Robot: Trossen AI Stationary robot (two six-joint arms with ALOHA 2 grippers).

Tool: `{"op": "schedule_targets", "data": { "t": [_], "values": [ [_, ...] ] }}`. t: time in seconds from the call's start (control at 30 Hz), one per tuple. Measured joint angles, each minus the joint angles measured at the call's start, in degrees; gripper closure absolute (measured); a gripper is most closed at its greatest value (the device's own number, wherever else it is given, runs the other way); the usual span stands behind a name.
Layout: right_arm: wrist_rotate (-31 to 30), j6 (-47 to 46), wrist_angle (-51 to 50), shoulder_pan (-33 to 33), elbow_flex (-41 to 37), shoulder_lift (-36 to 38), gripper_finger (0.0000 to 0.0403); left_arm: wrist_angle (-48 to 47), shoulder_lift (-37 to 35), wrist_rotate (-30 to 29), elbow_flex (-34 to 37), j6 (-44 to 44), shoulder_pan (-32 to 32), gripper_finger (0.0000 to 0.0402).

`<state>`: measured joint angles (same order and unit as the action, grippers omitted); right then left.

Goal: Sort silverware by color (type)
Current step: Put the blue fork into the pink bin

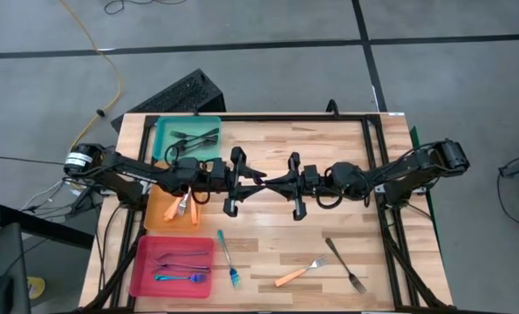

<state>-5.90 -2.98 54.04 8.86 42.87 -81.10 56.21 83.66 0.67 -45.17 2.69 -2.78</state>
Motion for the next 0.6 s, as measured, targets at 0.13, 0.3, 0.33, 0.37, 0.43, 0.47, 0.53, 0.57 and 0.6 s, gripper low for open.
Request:
{"op": "schedule_targets", "data": {
  "t": [0.13,0.3,0.33,0.37,0.43,0.47,0.53,0.57,0.6],
  "values": [
    [-0.1,-0.1,-0.3,0.0,0.0,0.0,0.0359,-0.3,0.0,-0.5,0.0,-0.5,0.0,0.0314],
    [-0.2,-0.2,-1.5,0.0,0.1,0.0,0.035,-2.0,0.1,-0.7,0.1,-0.9,0.1,0.0374],
    [-0.2,-0.2,-2.0,0.0,0.1,0.0,0.0349,-2.3,0.1,-0.7,0.1,-0.9,0.0,0.0385],
    [-0.2,-0.5,-2.2,0.0,0.1,0.0,0.0348,-2.6,0.1,-0.9,0.1,-0.9,0.0,0.0393],
    [-0.2,-0.4,-3.5,0.0,0.1,0.0,0.0348,-2.9,0.0,-1.4,0.1,-0.6,0.1,0.0398],
    [-0.2,-0.4,-4.4,0.0,0.1,0.0,0.0347,-3.4,0.0,-1.5,0.1,-0.6,0.1,0.0399],
    [-0.2,-0.4,-5.7,0.0,0.1,0.0,0.0347,-3.4,0.0,-1.6,0.1,-1.2,0.1,0.0401],
    [-0.2,-0.3,-6.6,0.0,0.1,0.0,0.0347,-3.4,0.0,-1.6,0.1,-1.5,0.1,0.0401],
    [-0.2,-0.2,-7.5,0.0,0.1,0.1,0.0347,-3.4,0.0,-1.6,0.1,-1.5,0.1,0.0401]
  ]
}}
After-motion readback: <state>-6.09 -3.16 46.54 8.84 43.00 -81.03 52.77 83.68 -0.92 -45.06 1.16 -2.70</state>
